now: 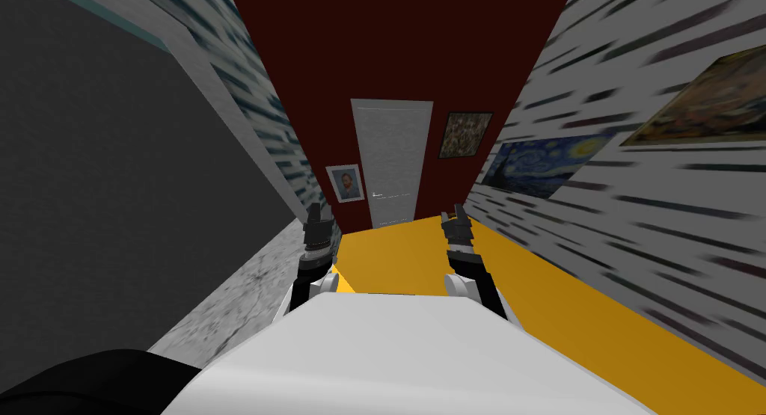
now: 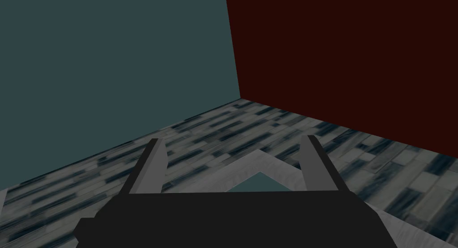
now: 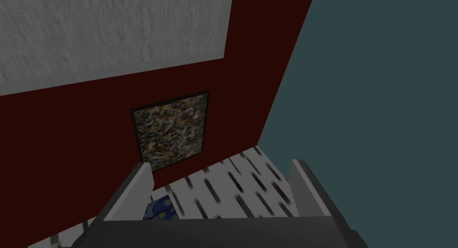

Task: Pull the door open

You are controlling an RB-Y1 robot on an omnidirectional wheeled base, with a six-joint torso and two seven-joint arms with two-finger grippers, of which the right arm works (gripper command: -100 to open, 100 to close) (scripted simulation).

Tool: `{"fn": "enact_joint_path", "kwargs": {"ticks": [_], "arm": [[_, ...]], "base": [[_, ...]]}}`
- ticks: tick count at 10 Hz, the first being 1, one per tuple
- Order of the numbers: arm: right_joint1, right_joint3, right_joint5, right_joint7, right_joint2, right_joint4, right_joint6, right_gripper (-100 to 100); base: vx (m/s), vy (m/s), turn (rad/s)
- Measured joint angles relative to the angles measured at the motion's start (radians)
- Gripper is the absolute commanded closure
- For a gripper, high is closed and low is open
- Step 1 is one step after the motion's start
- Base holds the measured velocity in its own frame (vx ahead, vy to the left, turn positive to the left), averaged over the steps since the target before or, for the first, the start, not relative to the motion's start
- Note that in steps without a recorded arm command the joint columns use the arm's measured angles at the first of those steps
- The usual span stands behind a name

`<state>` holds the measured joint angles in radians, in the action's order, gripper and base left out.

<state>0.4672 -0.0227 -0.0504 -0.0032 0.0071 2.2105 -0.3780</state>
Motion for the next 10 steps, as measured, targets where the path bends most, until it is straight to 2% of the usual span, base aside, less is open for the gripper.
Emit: {"fn": "enact_joint_path", "kwargs": {"ticks": [5, 7, 10], "arm": [[-0.038, 0.011, 0.010, -0.016, -0.028, -0.099, -0.029, -100], [-0.063, 0.018, 0.016, -0.025, -0.042, -0.158, -0.044, -100], [-0.080, 0.018, 0.027, -0.032, -0.050, -0.214, -0.060, -100]], "base": [[0.104, 0.051, 0.029], [0.131, 0.066, 0.041], [0.083, 0.047, 0.027]]}}
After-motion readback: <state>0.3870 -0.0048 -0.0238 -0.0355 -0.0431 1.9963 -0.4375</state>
